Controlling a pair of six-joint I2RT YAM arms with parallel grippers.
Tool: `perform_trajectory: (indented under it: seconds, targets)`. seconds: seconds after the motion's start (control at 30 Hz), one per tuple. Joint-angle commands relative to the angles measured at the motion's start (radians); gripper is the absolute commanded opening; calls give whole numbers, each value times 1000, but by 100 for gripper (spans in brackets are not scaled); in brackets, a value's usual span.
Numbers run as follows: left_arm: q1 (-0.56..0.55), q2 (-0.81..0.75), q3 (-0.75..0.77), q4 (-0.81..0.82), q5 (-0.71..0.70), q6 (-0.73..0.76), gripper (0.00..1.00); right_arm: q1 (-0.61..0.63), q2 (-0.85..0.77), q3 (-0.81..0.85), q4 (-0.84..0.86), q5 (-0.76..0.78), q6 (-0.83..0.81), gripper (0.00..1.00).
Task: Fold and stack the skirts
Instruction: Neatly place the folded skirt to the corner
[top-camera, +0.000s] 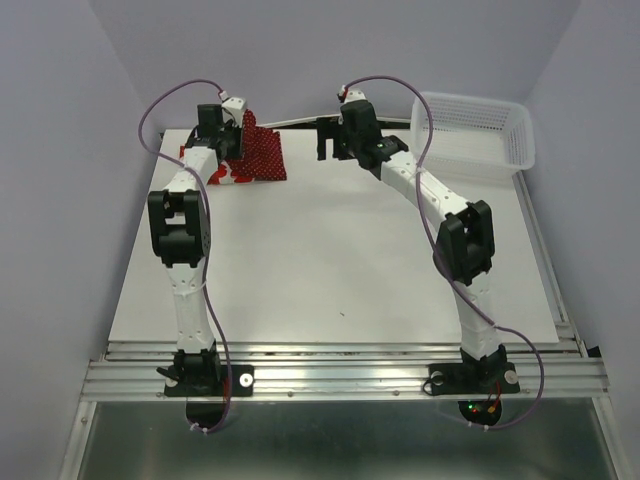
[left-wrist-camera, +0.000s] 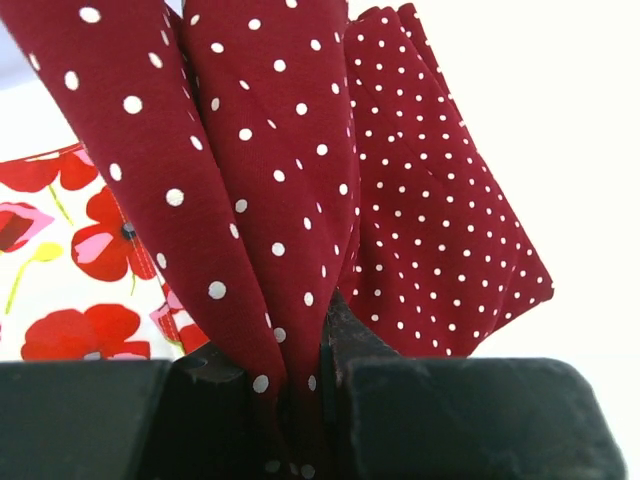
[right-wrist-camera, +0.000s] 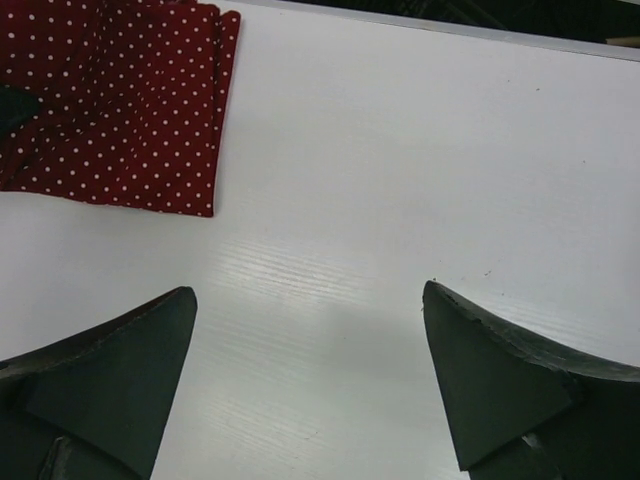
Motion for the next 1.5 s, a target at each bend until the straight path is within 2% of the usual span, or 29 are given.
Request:
perform_trajectory:
  seconds: [0.0,0.37,0.73,0.97,1.07,1.23,1.47]
  targets:
    - [5,-105,-12,83,15,46,0,4,-25,-4,32,-12,-6,100]
    - [90,-127,57,91,90,-7,0,4,-23,-5,30,-24,-3,100]
    - [160,-170,-67,204,149,-50,0,4,-16,-6,28,-35,0,100]
    - [194,-92,-1,149,228,-40,0,4,-14,-9,28,-41,0,100]
    - [194,-73,-29,129,245,-29,0,4,-8,-9,24,-43,1,100]
    - [219,-56,-73,143,230,-33,0,4,-8,-13,22,-50,1,100]
    - [259,6,9,98,196,-30,1,4,-8,-15,22,-58,3,100]
